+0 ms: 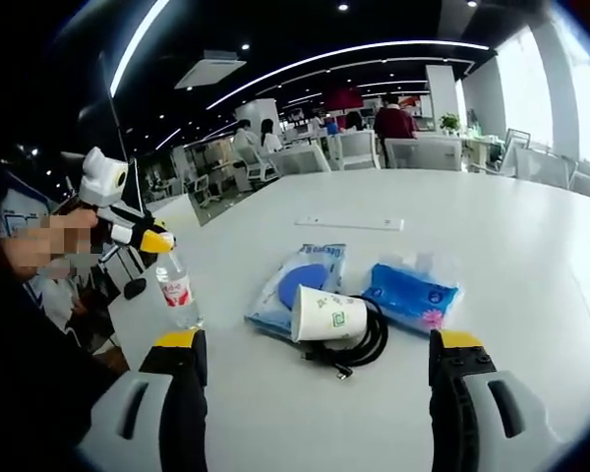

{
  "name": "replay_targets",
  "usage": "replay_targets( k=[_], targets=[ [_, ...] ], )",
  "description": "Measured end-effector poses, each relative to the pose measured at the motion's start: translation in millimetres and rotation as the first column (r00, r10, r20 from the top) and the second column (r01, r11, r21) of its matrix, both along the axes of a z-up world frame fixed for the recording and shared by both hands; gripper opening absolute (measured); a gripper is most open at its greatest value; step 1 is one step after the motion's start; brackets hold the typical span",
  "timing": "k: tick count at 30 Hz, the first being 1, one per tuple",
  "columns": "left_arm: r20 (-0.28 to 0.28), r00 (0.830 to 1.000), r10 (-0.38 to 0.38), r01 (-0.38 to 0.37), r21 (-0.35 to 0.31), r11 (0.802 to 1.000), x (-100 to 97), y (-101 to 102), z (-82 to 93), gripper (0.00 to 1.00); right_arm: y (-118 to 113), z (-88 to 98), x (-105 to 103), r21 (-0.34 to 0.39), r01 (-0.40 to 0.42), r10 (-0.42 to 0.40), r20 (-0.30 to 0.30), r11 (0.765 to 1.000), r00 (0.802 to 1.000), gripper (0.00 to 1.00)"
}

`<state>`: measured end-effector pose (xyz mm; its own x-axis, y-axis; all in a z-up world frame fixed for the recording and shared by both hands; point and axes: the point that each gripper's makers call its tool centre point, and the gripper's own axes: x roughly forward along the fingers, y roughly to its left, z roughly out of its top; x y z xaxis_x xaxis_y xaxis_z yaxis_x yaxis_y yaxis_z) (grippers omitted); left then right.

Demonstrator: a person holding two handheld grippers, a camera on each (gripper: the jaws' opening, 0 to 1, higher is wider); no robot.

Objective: Arrange the tabletop items into an orderly group along one side of the table until the central work area is clear of visible clutter.

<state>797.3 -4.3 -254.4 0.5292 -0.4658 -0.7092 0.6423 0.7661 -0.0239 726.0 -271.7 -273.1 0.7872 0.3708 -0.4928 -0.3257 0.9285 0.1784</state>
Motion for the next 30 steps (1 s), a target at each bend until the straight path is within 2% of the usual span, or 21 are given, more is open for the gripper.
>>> replay_targets(
  k=[8,14,30],
  targets=[
    [0.003,1.0,0.009,-0.009,0.002,1.0,-14.0,5.7,1.4,0.2,5.6,0.5,-0.4,-0.007,-0.015,0.015,0.001,1.0,1.0,0.9],
    [0.005,1.0,0.015,-0.015,0.001,1.0,-19.1,14.3,-0.1,0.2,7.0,-0.5,-2.4,-0.007,-0.017,0.017,-0.001,1.0,1.0,0.9],
    [0.015,0.998,0.067,-0.067,-0.004,0.998,-30.8,21.5,-2.6,0.21,9.5,-3.5,-4.7,-0.004,-0.029,0.029,-0.007,1.0,1.0,0.9]
  ],
)
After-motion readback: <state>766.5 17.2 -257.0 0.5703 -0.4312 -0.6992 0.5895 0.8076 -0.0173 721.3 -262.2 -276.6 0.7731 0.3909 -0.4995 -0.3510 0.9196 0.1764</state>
